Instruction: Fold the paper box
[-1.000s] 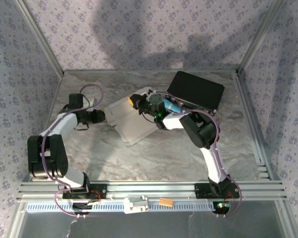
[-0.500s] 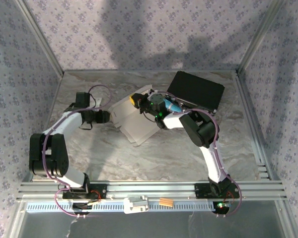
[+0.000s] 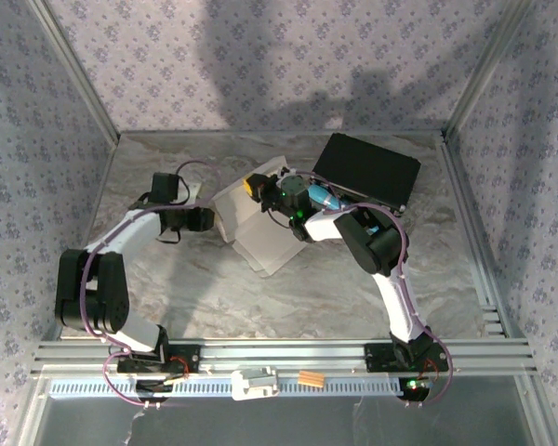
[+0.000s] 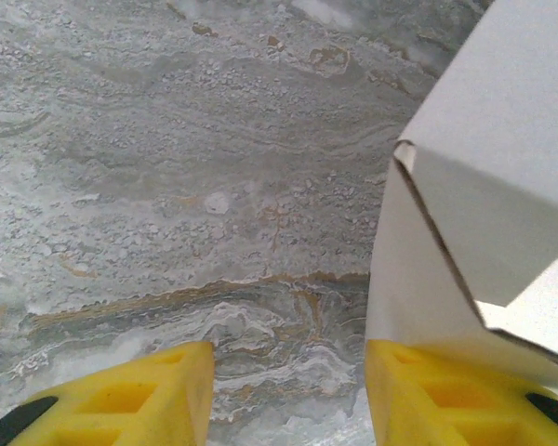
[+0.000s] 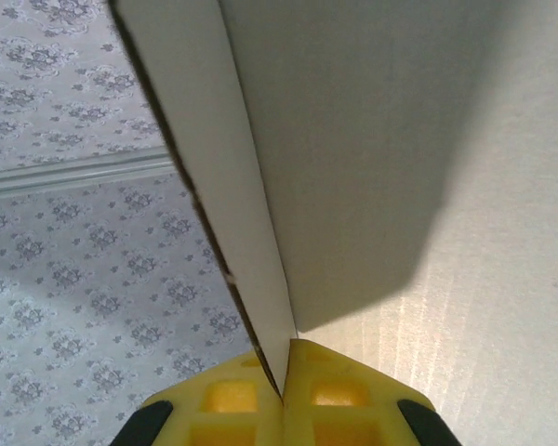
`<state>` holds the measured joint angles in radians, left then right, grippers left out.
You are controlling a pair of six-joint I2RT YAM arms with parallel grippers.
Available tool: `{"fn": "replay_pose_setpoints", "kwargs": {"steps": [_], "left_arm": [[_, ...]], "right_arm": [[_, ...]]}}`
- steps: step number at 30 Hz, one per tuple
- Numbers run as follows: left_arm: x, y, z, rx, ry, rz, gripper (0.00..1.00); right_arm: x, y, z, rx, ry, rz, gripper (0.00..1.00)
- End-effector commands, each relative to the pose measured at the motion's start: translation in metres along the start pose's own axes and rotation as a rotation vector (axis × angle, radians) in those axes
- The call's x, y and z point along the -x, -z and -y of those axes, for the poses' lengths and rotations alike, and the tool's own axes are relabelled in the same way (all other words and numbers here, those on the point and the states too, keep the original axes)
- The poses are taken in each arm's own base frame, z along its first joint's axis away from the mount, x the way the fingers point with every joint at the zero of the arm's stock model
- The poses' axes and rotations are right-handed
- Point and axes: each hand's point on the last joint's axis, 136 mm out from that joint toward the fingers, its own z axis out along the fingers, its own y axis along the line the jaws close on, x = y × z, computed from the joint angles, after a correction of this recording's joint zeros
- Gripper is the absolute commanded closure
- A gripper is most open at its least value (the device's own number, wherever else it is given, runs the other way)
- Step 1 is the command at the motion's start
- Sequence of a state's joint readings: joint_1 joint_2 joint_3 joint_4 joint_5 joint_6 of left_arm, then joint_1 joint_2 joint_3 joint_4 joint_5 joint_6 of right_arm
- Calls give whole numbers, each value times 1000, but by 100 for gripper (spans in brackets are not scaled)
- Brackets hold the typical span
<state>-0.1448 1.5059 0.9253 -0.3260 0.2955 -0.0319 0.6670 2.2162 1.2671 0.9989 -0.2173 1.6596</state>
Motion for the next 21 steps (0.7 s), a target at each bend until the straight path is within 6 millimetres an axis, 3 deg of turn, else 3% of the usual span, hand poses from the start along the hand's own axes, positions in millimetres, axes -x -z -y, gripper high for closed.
{"fn": "replay_pose_setpoints", "kwargs": {"steps": [1, 12, 21], "left_arm": [[7, 5, 26, -92, -21, 55, 52], [1, 7, 14, -25, 41, 56, 51], [10, 1, 5, 21, 53, 68, 56]], "right_arm": [[-18, -10, -16, 51, -6, -50, 100], [-20, -10, -19, 61, -13, -56, 100], [-27, 1, 1, 24, 5, -87, 100]]}}
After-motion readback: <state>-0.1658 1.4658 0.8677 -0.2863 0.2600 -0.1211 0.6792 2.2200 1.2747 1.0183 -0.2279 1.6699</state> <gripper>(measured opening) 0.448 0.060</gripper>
